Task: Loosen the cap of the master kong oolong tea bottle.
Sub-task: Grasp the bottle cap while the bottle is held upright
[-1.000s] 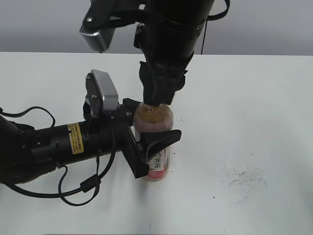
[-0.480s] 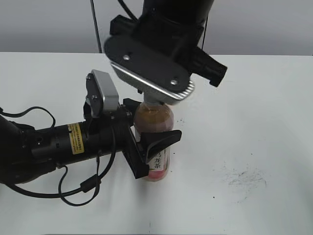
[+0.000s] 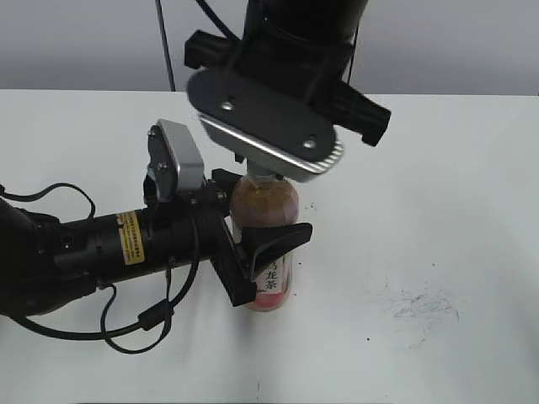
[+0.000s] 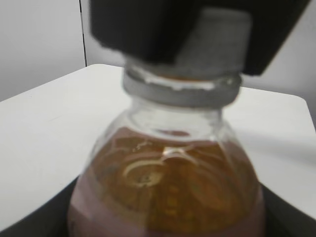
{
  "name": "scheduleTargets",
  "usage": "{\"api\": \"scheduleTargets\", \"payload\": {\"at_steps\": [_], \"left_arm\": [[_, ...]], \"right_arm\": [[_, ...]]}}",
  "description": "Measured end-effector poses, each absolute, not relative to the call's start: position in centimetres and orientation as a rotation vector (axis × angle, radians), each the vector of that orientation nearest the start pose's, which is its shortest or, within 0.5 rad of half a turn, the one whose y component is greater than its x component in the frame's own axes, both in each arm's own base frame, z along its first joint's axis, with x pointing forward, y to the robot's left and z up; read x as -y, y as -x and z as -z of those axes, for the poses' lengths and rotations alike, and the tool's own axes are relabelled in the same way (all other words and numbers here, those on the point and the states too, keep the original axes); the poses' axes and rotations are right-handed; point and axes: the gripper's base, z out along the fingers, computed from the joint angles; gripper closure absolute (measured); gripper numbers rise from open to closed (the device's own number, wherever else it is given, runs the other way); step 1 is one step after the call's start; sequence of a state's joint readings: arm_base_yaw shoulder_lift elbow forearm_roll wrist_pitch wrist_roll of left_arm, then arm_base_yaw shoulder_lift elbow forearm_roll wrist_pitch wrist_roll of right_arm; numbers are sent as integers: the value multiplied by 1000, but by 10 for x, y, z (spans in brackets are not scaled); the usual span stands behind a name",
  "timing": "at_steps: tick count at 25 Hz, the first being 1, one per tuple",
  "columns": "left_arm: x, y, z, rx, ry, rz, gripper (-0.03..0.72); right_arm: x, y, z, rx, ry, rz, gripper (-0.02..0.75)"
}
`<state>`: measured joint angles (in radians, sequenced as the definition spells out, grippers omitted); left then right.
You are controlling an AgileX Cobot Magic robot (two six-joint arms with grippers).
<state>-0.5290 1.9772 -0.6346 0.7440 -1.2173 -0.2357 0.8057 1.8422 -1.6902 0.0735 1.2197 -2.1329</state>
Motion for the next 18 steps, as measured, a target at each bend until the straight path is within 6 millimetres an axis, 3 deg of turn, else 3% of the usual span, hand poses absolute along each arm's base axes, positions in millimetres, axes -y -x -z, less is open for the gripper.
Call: {"api": "scheduleTargets", "payload": {"at_steps": [4, 7, 11, 18], "left_arm": [[209, -243, -125, -1465, -1001, 922, 243], [209, -243, -125, -1465, -1001, 922, 243], [209, -243, -125, -1465, -1001, 922, 243], [209, -243, -125, -1465, -1001, 922, 243]], "right_arm": [[-288, -264, -304, -896, 2697, 64, 331], [-289, -263, -304, -1393, 2471, -31, 211], [-288, -264, -304, -1953, 2075, -113, 174], [-284, -268, -304, -2406, 1550, -113, 176]]}}
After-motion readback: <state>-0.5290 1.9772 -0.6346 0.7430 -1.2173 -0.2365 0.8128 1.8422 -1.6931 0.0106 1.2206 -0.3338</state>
